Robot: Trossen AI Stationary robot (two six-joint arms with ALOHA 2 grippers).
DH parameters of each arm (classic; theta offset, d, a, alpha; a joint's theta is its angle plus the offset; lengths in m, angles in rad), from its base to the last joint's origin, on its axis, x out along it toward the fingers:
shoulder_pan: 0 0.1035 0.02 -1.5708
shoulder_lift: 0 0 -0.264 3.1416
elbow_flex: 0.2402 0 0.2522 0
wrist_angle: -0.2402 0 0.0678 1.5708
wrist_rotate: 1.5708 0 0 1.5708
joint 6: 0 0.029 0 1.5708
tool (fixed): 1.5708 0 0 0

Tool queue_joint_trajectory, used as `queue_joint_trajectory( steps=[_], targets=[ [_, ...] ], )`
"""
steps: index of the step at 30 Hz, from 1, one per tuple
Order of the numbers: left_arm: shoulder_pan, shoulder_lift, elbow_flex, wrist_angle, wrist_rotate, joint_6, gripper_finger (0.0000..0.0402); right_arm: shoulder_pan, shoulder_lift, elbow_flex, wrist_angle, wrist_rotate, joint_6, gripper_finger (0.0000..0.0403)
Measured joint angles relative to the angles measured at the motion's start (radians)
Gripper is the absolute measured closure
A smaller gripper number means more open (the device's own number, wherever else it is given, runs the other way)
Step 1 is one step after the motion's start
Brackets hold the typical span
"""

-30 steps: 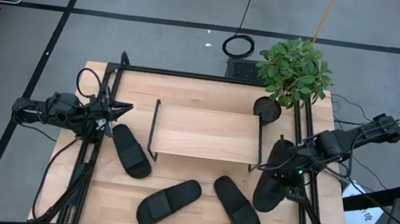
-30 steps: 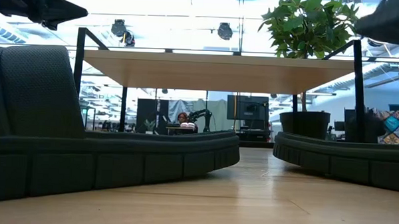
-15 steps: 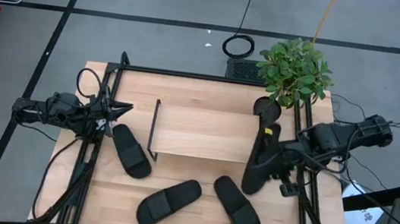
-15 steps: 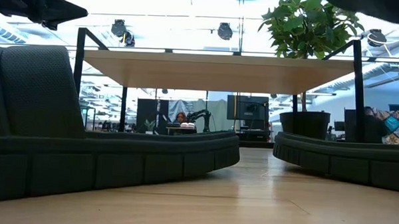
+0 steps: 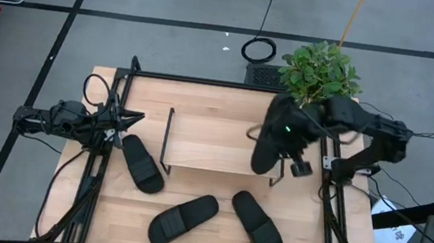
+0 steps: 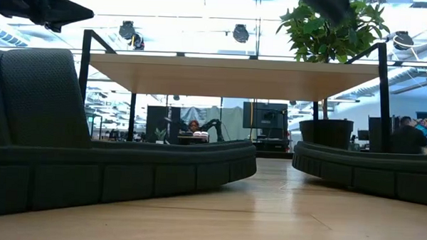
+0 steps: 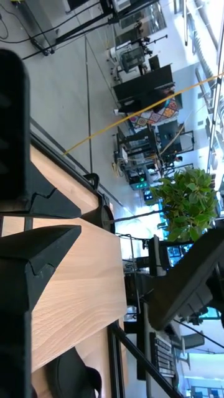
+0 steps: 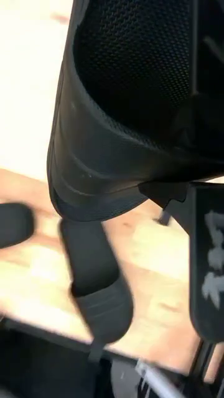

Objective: Pick and place slides into the shelf
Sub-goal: Put the black slides on the shelf

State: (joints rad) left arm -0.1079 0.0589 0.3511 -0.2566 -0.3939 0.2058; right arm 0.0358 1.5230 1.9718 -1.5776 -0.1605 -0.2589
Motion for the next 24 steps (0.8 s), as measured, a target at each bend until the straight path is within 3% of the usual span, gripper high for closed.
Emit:
queue_joint_trajectory(
  steps=[4, 14, 16, 24],
  targets=[
    [0.0, 0.0, 0.0, 0.0, 0.0, 0.0, 0.0364, -0.083, 0.065, 0.058, 0.006, -0.159, -0.071, 0.0398],
    [0.0, 0.0, 0.0, -0.001, -0.001, 0.002, 0.0364, -0.167, 0.195, 0.068, 0.006, -0.231, -0.063, 0.0397],
    [0.0, 0.0, 0.0, -0.001, -0.001, 0.002, 0.0364, -0.164, 0.217, 0.068, 0.008, -0.202, -0.116, 0.0397],
    [0.0, 0.0, 0.0, -0.001, -0.001, 0.002, 0.0364, -0.118, 0.239, 0.068, 0.019, 0.135, -0.433, 0.0397]
  ],
)
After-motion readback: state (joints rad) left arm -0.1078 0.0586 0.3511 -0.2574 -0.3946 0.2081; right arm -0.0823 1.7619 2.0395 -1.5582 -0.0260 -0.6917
